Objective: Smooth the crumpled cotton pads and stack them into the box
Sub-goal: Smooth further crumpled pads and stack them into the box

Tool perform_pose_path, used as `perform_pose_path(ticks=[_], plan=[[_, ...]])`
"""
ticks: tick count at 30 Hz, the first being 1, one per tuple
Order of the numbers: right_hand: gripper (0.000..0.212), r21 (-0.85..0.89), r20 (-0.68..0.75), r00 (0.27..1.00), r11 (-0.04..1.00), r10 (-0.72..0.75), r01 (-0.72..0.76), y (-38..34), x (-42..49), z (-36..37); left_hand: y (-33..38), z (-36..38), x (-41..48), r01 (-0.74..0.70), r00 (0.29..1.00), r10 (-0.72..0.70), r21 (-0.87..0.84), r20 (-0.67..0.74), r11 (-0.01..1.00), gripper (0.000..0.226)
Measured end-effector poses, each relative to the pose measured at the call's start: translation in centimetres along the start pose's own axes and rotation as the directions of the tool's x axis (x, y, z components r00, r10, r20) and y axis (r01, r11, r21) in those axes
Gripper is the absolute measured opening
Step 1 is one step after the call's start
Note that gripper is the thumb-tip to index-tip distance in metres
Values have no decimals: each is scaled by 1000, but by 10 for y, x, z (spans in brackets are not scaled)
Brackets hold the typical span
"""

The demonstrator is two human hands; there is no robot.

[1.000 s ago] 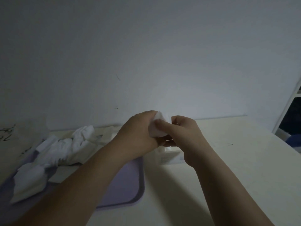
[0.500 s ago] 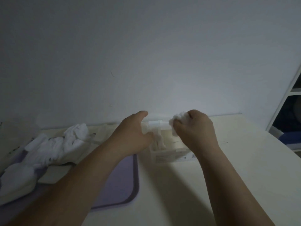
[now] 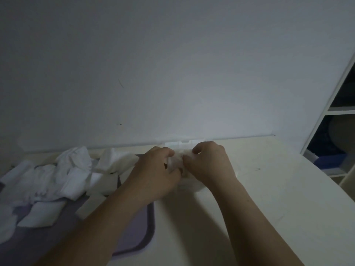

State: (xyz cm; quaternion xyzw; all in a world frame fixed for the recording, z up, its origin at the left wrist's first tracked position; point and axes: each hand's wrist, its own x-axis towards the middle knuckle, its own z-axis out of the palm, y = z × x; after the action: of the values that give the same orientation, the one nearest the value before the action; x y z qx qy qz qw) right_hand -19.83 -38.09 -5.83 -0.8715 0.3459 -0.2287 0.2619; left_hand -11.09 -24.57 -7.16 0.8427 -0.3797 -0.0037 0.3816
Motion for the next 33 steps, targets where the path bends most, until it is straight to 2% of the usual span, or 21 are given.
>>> perform_pose_path(ticks=[3,7,10,14,17,21,23,26,30,33], plan=[[15,19,48,999,1000,-25,25,3,2,-3,-1,2,-2,-16,1000,16,-7,-13,1000,48],[21,-25,-98,995,1000,-8,5,6,1,-2,-3,4,-5,-30,999,29,-32,-21,999,46],[18,-65,-129,991,998,-15,7,2,0,3,-3,6,-5,-35,999,34,-43,-33,998,49],[19,-71,37,999,997,-29,31,0,-2,1,-3,7,-5,-26,999,24,-46,-45,999,51],[41,-20,133,990,998,-51,55,3,-4,-4,-2,8,-5,-28,999,26,-32,-46,999,46],[36,9,27,996,997,-83,83,7,-5,0,-4,10,-6,-46,997,45,-13,-69,999,40],[32,18,25,997,997,-71,71,5,-7,2,-3,10,-8,-57,995,56,-10,-81,998,40],[42,6,24,998,999,-51,51,0,-15,-2,-3,3,-15,-100,993,98,-15,-63,995,41],[53,-64,-88,996,998,-31,25,-3,-18,-10,-17,-30,-31,-138,987,138,-1,-88,990,28],[55,-115,-135,985,989,-108,93,-4,-19,-5,-38,-62,-51,-100,988,107,68,-114,993,17]])
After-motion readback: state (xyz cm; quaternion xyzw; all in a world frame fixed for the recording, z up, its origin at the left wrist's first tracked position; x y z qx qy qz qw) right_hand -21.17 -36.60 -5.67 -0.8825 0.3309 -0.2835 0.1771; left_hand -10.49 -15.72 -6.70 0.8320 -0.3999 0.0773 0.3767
